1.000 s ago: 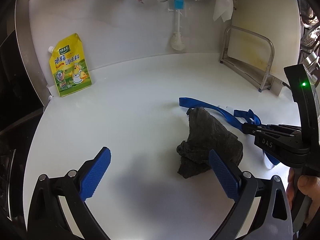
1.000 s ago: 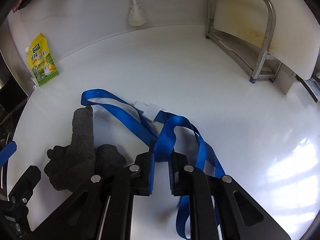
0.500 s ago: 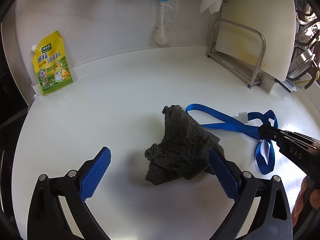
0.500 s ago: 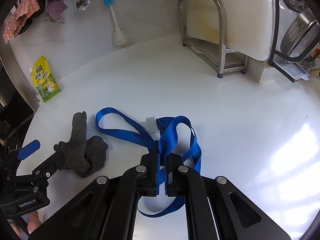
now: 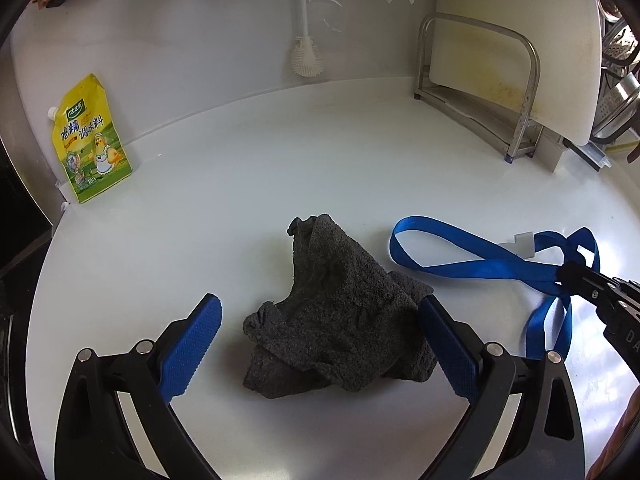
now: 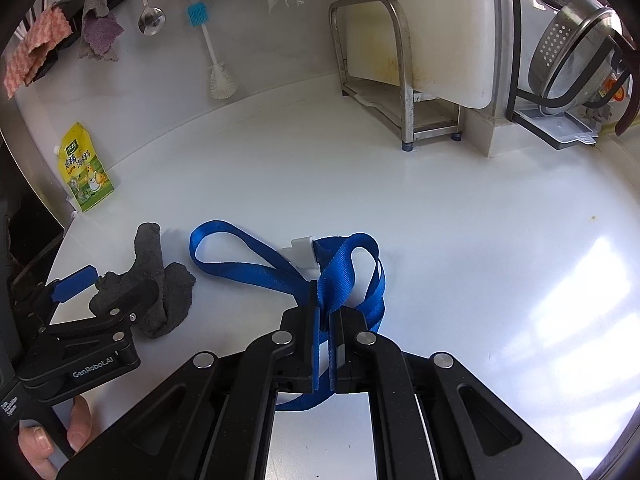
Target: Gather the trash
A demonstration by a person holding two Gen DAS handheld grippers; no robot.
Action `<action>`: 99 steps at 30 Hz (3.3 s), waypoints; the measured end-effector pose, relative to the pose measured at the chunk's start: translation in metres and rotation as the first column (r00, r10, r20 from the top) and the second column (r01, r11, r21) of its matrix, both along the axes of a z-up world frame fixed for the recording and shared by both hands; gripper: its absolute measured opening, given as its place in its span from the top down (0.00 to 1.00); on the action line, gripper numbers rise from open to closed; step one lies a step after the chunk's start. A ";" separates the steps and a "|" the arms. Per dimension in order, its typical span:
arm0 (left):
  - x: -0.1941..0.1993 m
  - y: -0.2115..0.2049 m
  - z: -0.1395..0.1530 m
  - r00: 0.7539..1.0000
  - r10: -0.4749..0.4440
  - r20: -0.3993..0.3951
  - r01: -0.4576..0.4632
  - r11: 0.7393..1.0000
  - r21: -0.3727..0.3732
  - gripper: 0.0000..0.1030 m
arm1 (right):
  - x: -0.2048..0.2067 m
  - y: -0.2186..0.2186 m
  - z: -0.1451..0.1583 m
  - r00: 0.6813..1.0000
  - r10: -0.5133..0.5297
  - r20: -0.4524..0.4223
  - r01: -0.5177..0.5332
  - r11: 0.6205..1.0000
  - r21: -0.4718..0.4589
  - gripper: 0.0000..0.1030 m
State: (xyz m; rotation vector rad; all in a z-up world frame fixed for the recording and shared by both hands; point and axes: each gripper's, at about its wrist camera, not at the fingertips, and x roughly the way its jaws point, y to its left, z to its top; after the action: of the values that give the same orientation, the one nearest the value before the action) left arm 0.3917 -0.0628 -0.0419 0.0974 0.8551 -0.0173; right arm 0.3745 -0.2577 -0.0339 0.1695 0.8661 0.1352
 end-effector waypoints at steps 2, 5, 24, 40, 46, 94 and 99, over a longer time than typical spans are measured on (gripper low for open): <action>0.002 -0.001 -0.001 1.000 0.004 0.004 -0.004 1.000 0.011 0.05 | -0.002 -0.001 0.002 1.000 0.000 0.005 0.000 1.000 0.006 0.97; 0.004 -0.003 -0.004 1.000 -0.014 -0.002 0.014 1.000 0.000 0.15 | -0.005 0.001 0.002 1.000 0.006 0.006 -0.006 1.000 0.005 0.97; -0.060 0.016 0.025 0.990 -0.135 0.034 0.137 0.987 -0.083 0.86 | -0.078 0.023 0.032 0.996 0.037 0.083 -0.039 0.999 0.021 0.97; -0.218 0.019 0.086 0.948 -0.282 0.147 0.296 0.952 -0.080 0.86 | -0.243 0.041 0.080 0.979 0.009 0.205 -0.015 0.999 0.029 0.97; -0.283 0.016 0.085 0.929 -0.334 0.160 0.349 0.934 -0.077 0.86 | -0.323 0.044 0.077 0.974 -0.025 0.223 0.023 1.000 0.013 0.97; -0.405 0.012 -0.029 0.968 -0.250 0.019 0.251 0.967 -0.039 0.29 | -0.455 0.036 -0.047 0.988 -0.156 0.005 0.155 0.986 0.063 0.47; -0.406 0.016 -0.035 0.973 -0.233 -0.006 0.232 0.971 -0.049 0.29 | -0.461 0.038 -0.048 0.985 -0.170 0.015 0.170 0.984 0.048 0.44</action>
State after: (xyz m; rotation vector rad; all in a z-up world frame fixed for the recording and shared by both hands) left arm -0.0139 -0.0465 -0.0771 0.1521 0.8509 -0.2584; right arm -0.0864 -0.2194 -0.0817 0.2846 0.8261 -0.0026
